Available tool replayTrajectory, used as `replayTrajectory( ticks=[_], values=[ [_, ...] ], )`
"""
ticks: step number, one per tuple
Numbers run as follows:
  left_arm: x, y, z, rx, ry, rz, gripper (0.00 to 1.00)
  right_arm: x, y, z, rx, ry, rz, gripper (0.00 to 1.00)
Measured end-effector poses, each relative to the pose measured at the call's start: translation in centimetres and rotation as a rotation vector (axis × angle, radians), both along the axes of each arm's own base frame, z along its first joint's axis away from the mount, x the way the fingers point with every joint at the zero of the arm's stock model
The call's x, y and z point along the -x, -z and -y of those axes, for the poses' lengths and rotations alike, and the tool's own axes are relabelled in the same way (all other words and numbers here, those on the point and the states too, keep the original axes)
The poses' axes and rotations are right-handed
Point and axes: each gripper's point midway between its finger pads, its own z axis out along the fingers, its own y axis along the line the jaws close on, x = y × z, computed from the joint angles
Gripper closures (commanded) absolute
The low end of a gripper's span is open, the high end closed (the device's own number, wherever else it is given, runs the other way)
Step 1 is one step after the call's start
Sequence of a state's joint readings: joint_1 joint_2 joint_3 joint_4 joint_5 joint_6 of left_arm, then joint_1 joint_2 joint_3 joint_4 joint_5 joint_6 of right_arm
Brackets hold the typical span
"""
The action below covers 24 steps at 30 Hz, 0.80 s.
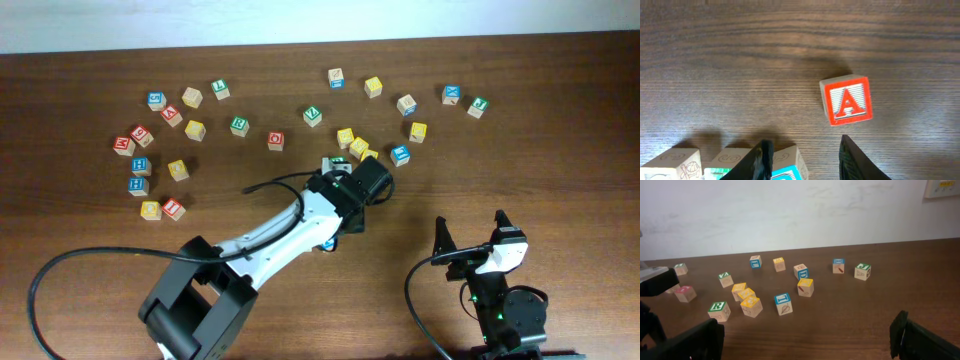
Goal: Spell out CVPR
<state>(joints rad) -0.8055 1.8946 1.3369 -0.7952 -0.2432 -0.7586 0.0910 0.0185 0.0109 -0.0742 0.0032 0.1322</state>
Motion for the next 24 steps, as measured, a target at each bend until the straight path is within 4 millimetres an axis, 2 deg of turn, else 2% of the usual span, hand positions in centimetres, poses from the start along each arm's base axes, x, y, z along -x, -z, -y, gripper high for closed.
replayTrajectory(
  ticks=[2, 3, 5, 8, 9, 15, 20, 22, 24],
  values=[
    [-1.0, -0.5, 1.0, 0.038, 0.009, 0.040, 0.41, 0.0, 0.0, 0.0, 0.000, 0.000, 0.000, 0.02],
    [-1.2, -0.6, 1.2, 0.041, 0.024, 0.048, 0.41, 0.0, 0.0, 0.0, -0.001, 0.000, 0.000, 0.02],
    [-1.8, -0.9, 2.0, 0.054, 0.079, 0.077, 0.44, 0.0, 0.0, 0.0, 0.000, 0.000, 0.000, 0.02],
    [-2.1, -1.1, 2.6, 0.077, 0.098, 0.090, 0.59, 0.0, 0.0, 0.0, 0.000, 0.000, 0.000, 0.02],
    [-2.1, -1.0, 2.7, 0.086, 0.087, 0.086, 0.60, 0.0, 0.0, 0.0, 0.000, 0.000, 0.000, 0.02],
    [-1.4, 2.1, 3.3, 0.097, 0.061, 0.006, 0.62, 0.0, 0.0, 0.0, 0.000, 0.000, 0.000, 0.02],
    [-1.7, 2.1, 3.9, 0.128, 0.051, 0.012, 0.61, 0.0, 0.0, 0.0, 0.000, 0.000, 0.000, 0.02],
    [-1.6, 2.9, 3.8, 0.115, 0.050, 0.000, 0.62, 0.0, 0.0, 0.0, 0.000, 0.000, 0.000, 0.02],
    [-1.5, 4.1, 3.7, 0.097, 0.048, -0.018, 0.68, 0.0, 0.0, 0.0, 0.000, 0.000, 0.000, 0.02]
  ],
)
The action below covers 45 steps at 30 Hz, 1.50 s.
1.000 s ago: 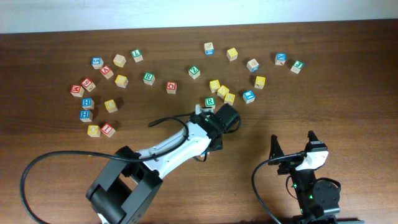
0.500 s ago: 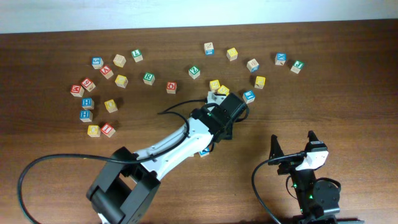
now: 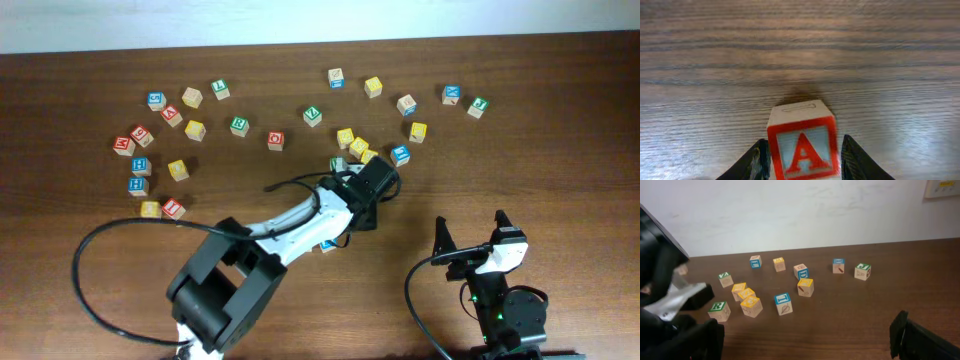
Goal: Spell out CVPR
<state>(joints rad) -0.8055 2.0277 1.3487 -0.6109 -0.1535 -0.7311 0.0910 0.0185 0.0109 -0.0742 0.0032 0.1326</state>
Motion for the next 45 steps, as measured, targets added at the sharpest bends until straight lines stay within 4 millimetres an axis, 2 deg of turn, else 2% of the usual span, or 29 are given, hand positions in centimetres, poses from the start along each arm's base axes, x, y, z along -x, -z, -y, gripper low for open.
replayTrajectory(
  ticks=[4, 8, 11, 15, 19, 20, 22, 25, 29, 32, 33, 34, 36, 38, 41, 45],
  values=[
    [-0.9, 0.1, -0.1, -0.011, -0.019, 0.043, 0.74, 0.0, 0.0, 0.0, 0.001, 0.000, 0.000, 0.02],
    [-2.7, -0.5, -0.3, -0.019, -0.050, 0.127, 0.76, 0.0, 0.0, 0.0, 0.000, 0.000, 0.000, 0.02],
    [-5.3, -1.0, -2.4, -0.014, -0.125, 0.167, 0.75, 0.0, 0.0, 0.0, 0.000, 0.000, 0.000, 0.02],
    [-10.0, -1.1, -10.0, -0.037, -0.307, 0.178, 0.74, 0.0, 0.0, 0.0, 0.000, 0.000, 0.000, 0.02],
    [-12.2, -1.1, -16.1, -0.074, -0.400, 0.174, 0.75, 0.0, 0.0, 0.0, 0.001, 0.000, 0.000, 0.02],
    [-12.4, -1.0, -17.5, -0.084, -0.426, 0.162, 0.76, 0.0, 0.0, 0.0, 0.000, 0.000, 0.000, 0.02],
    [-12.5, -0.7, -21.8, -0.114, -0.509, 0.126, 0.75, 0.0, 0.0, 0.0, 0.001, 0.000, 0.000, 0.02],
    [-11.8, -0.3, -26.6, -0.150, -0.600, 0.070, 0.71, 0.0, 0.0, 0.0, 0.000, 0.000, 0.000, 0.02],
    [-12.1, -0.4, -28.0, -0.153, -0.620, 0.075, 0.71, 0.0, 0.0, 0.0, 0.000, 0.000, 0.000, 0.02],
    [-12.3, -0.4, -29.3, -0.157, -0.631, 0.080, 0.61, 0.0, 0.0, 0.0, 0.001, 0.000, 0.000, 0.01],
    [-12.3, -0.4, -29.6, -0.160, -0.632, 0.079, 0.49, 0.0, 0.0, 0.0, 0.000, 0.000, 0.000, 0.02],
    [-12.3, -0.5, -29.8, -0.162, -0.631, 0.078, 0.42, 0.0, 0.0, 0.0, 0.000, 0.000, 0.000, 0.02],
    [-12.3, -0.5, -29.9, -0.166, -0.623, 0.074, 0.37, 0.0, 0.0, 0.0, 0.000, 0.000, 0.000, 0.02],
    [-12.9, -1.4, -29.9, -0.164, -0.619, 0.084, 0.37, 0.0, 0.0, 0.0, 0.000, 0.000, 0.000, 0.02],
    [-14.7, -4.9, -29.6, -0.135, -0.610, 0.156, 0.33, 0.0, 0.0, 0.0, 0.000, 0.000, 0.000, 0.02],
    [-17.4, -12.8, -28.0, -0.058, -0.440, 0.320, 0.28, 0.0, 0.0, 0.0, 0.000, 0.000, 0.000, 0.02]
  ],
)
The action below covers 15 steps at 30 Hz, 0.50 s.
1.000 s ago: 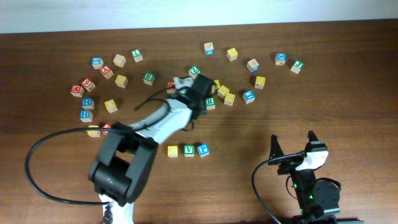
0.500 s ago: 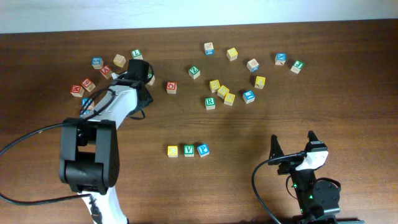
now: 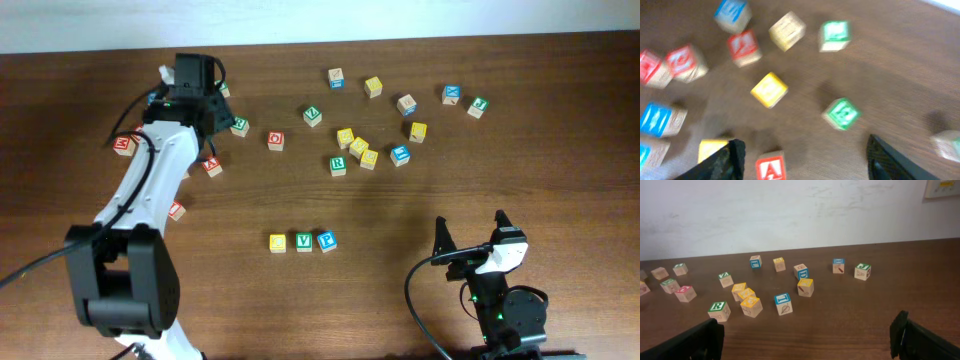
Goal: Spell out CVPR
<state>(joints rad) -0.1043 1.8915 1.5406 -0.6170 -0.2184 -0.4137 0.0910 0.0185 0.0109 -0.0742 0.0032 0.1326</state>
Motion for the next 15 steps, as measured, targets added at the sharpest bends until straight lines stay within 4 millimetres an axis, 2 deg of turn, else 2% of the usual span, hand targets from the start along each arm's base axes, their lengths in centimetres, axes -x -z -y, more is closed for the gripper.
replayTrajectory(
  ticks=[2, 5, 6, 8, 10, 12, 15],
  values=[
    [-0.4, -1.2, 1.0, -0.017, 0.122, 0.018, 0.25, 0.0, 0.0, 0.0, 0.000, 0.000, 0.000, 0.01],
    [-1.6, -1.7, 1.5, -0.061, 0.221, 0.058, 0.23, 0.0, 0.0, 0.0, 0.000, 0.000, 0.000, 0.02],
    [-1.9, -1.3, 1.6, -0.079, 0.248, 0.056, 0.23, 0.0, 0.0, 0.0, 0.000, 0.000, 0.000, 0.02],
    [-3.0, 0.5, 1.8, -0.130, 0.321, 0.045, 0.21, 0.0, 0.0, 0.0, 0.000, 0.000, 0.000, 0.02],
    [-3.6, 3.8, 1.9, -0.184, 0.401, -0.009, 0.27, 0.0, 0.0, 0.0, 0.000, 0.000, 0.000, 0.02],
    [-4.1, 5.3, 1.9, -0.209, 0.436, -0.025, 0.30, 0.0, 0.0, 0.0, 0.000, 0.000, 0.000, 0.02],
    [-4.8, 6.5, 2.8, -0.191, 0.482, -0.010, 0.36, 0.0, 0.0, 0.0, 0.000, 0.000, 0.001, 0.02]
  ],
)
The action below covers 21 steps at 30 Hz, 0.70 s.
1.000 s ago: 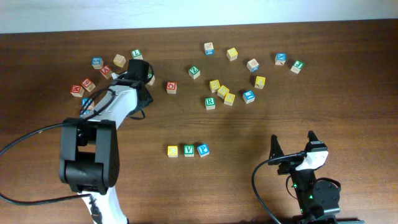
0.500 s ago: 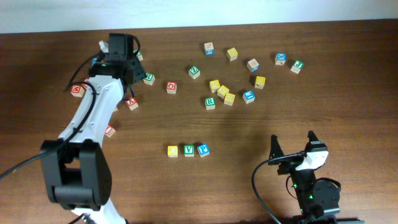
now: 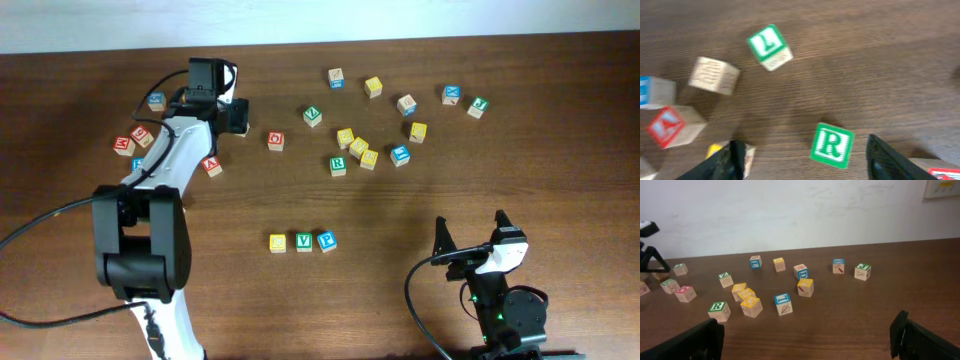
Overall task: Spell out CVPR
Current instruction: 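Grasp the green R block with the left gripper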
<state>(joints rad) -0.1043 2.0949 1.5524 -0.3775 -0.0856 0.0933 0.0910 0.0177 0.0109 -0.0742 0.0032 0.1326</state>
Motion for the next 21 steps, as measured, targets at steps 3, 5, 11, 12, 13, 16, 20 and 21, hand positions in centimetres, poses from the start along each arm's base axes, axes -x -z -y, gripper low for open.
replayTrajectory(
  ticks=[3, 5, 11, 12, 13, 16, 20, 21],
  values=[
    [0.3, 1.9, 1.2, 0.052, 0.048, -0.041, 0.35, 0.0, 0.0, 0.0, 0.001, 0.000, 0.000, 0.02],
    [0.3, 2.0, 1.5, 0.066, 0.057, -0.045, 0.35, 0.0, 0.0, 0.0, 0.000, 0.000, 0.000, 0.02],
    [0.3, 3.1, 1.7, 0.069, 0.065, -0.062, 0.38, 0.0, 0.0, 0.0, 0.000, 0.000, 0.000, 0.02],
    [0.4, 4.1, 1.7, 0.068, 0.064, -0.078, 0.37, 0.0, 0.0, 0.0, 0.000, 0.000, 0.000, 0.02],
    [0.5, 4.7, 1.7, 0.067, 0.064, -0.086, 0.38, 0.0, 0.0, 0.0, 0.000, 0.000, 0.000, 0.02],
    [-0.2, 4.9, 1.7, 0.068, 0.068, -0.060, 0.59, 0.0, 0.0, 0.0, 0.000, 0.000, 0.000, 0.02],
    [-0.1, 4.9, 1.8, 0.068, 0.076, -0.067, 0.59, 0.0, 0.0, 0.0, 0.000, 0.000, 0.000, 0.02],
    [0.0, 5.0, 1.8, 0.068, 0.076, -0.069, 0.60, 0.0, 0.0, 0.0, 0.000, 0.000, 0.000, 0.02]
  ],
)
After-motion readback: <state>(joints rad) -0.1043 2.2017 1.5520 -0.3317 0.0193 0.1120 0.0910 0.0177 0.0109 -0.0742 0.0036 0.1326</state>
